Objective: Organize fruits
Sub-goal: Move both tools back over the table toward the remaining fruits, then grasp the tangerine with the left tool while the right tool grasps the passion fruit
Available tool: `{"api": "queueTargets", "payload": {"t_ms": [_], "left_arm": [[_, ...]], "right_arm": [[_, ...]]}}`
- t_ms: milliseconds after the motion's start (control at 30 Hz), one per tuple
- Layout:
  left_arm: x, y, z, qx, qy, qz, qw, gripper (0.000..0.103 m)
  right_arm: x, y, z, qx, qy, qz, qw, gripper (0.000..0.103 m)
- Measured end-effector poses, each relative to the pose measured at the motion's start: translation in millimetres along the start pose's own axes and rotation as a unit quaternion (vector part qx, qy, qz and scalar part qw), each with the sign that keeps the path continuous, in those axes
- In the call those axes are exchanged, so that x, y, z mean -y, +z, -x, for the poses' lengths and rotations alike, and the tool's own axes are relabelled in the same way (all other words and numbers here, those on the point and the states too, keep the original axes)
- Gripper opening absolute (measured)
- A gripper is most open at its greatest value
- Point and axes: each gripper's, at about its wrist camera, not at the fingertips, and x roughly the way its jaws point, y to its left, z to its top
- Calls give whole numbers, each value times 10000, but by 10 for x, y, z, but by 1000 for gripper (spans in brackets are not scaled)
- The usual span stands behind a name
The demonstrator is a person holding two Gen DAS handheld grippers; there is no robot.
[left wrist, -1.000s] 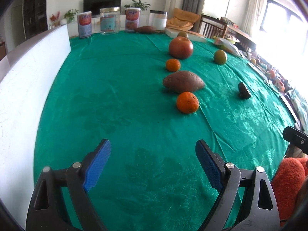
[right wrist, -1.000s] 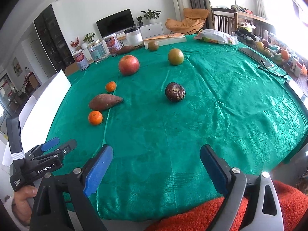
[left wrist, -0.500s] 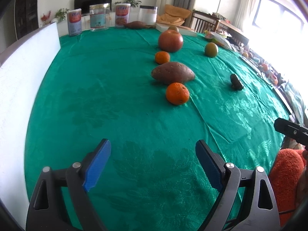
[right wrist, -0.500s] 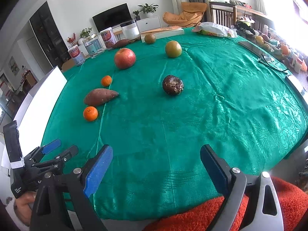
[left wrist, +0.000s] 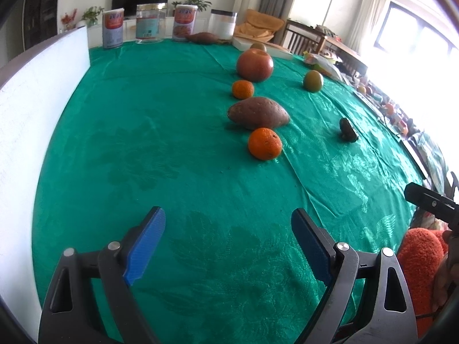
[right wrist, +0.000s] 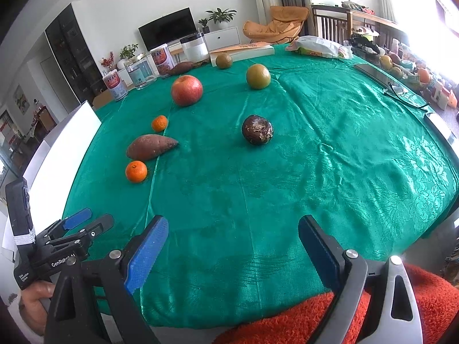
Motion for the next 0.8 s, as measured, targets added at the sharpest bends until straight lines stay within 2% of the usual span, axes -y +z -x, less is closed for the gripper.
{"api": "queueTargets", "payload": {"t_ms": [100, 233, 367, 467, 533, 600, 800], "left_arm": [[-7, -9, 7, 18, -69, 0, 10000, 91], [48, -22, -7, -5, 24, -153, 9999, 91], [142, 4, -35, -210, -44, -354, 9991, 91], [256, 123, -30, -245, -345, -427, 9982, 91], [362, 233, -31, -93, -329, -547, 9979, 91], [451, 356, -115, -135, -354, -618, 9974, 91], [399, 567, -473, -257, -245, -204, 9992, 89]], "right_arm": [[-1, 1, -1, -9, 2, 11, 10000, 92], [-6, 1, -3, -9, -3, 17, 10000, 92], [5, -1, 0, 2, 27, -22, 10000, 92], [2, -2, -1, -1, 51, -15, 10000, 92], [6, -3, 3, 4, 63, -15, 10000, 92], [16, -4, 6, 9, 83, -35, 10000, 92], [53, -8, 22, 31, 140, -110, 9998, 92]]}}
